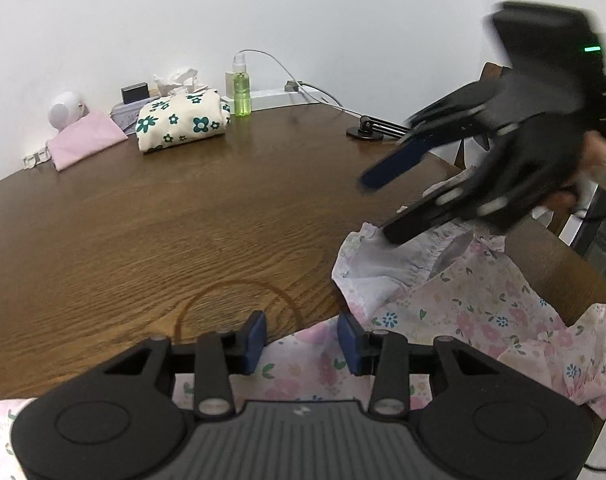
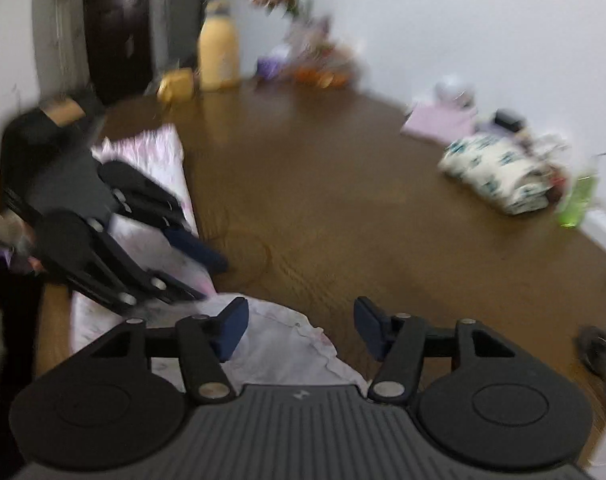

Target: Fold clothes

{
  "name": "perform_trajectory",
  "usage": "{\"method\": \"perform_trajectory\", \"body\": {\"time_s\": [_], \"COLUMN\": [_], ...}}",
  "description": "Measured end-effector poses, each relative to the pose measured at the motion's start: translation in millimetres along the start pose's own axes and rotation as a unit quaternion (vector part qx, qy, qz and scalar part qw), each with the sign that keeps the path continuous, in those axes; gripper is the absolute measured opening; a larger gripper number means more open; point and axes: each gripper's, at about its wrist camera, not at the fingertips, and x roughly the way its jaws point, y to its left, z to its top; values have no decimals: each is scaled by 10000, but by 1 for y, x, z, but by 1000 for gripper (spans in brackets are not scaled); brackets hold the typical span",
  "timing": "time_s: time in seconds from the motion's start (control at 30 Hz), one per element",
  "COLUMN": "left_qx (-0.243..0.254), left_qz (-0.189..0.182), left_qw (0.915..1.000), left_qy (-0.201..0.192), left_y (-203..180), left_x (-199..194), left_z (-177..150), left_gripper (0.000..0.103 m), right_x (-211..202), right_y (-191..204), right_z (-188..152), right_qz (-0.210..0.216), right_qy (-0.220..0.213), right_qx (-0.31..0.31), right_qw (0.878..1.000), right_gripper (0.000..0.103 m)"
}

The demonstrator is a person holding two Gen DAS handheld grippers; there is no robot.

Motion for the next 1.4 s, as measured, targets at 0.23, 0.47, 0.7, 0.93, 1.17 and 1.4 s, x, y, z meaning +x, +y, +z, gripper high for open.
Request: {"method": "perform_trajectory", "body": {"time_s": [0.23,0.47,0.7,0.93,1.17,1.4], "left_qx": [-15,-72,-110,-824,-343,36], "left_qz": [43,91,86,-1110,-929,-677], "left_qw": [10000,9999,9999,9902,9950,9977], "left_qy": [-23,-28,-23,-209,109,51], "left_y": [-2,1,3,15,-15,-29], "left_x": [0,1,0,-19,2,1], "left_z": [0,0,-1,13,7,4], "left_gripper": [40,45,45,42,33,35], "right_x": [25,-23,-16,-12,-66,-87], "right_y": [-20,77,157,156,136,91], "right_z": [-9,-8,-51,-65,-69,-73], "right_qz": [376,-1068,-1721,-1760,-1458,-2045], "right_qy": [486,110,433,288,-549,-1020], "right_qx": [145,-1170,-1656,-1026,102,1558], "right_qw": [9980,9873,9701,9786,9877,9610], "right_gripper": [7,6,6,6,45,29]}}
